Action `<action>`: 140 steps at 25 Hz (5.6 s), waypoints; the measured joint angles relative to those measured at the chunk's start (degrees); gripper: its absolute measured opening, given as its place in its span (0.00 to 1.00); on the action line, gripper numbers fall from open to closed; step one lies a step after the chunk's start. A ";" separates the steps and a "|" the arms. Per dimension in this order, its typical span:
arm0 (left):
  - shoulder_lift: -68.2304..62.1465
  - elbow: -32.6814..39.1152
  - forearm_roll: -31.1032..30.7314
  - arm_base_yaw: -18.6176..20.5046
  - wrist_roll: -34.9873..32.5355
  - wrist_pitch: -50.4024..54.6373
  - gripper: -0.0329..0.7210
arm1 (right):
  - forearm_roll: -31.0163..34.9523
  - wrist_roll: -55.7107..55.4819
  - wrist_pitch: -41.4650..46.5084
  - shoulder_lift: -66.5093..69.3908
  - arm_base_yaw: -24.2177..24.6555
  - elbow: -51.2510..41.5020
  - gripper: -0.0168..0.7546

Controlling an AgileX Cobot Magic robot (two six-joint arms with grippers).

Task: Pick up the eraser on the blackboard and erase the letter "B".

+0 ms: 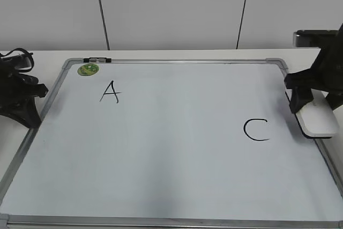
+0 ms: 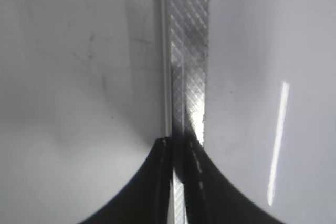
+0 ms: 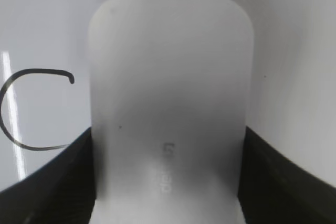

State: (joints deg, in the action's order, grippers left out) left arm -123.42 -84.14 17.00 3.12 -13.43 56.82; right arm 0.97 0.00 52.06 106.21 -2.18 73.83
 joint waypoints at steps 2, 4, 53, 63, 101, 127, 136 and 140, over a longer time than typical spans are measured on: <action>0.00 0.00 0.00 0.00 0.00 0.00 0.08 | 0.00 0.30 -0.25 1.32 0.00 0.48 0.73; 0.00 0.00 0.00 0.00 0.00 0.00 0.08 | 0.00 0.30 -0.39 2.56 0.00 1.62 0.73; 0.00 -0.22 0.00 0.00 -0.11 -0.01 0.13 | -1.90 0.77 17.25 7.64 -0.36 25.16 0.77; -1.12 -15.24 -0.23 -0.10 0.38 8.97 0.53 | -0.97 1.34 18.21 1.13 -0.67 25.21 0.78; 63.22 11.39 -2.76 -0.54 6.53 14.72 0.68 | 0.20 1.77 20.43 -63.53 -0.81 -7.36 0.77; 100.96 51.95 -6.95 -1.80 6.78 11.47 0.68 | -4.69 0.93 20.86 -98.90 -0.81 -42.08 0.77; 101.59 54.79 -9.36 -1.80 6.78 6.35 0.68 | -4.69 0.93 13.85 -98.99 -0.81 -44.87 0.77; 101.59 54.79 -9.48 -1.80 6.78 6.11 0.68 | -4.69 0.93 13.49 -98.99 -0.81 -44.89 0.77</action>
State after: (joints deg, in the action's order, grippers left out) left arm -21.83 -29.35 7.53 1.32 -6.64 62.93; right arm -3.72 0.93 65.55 7.22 -2.99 28.94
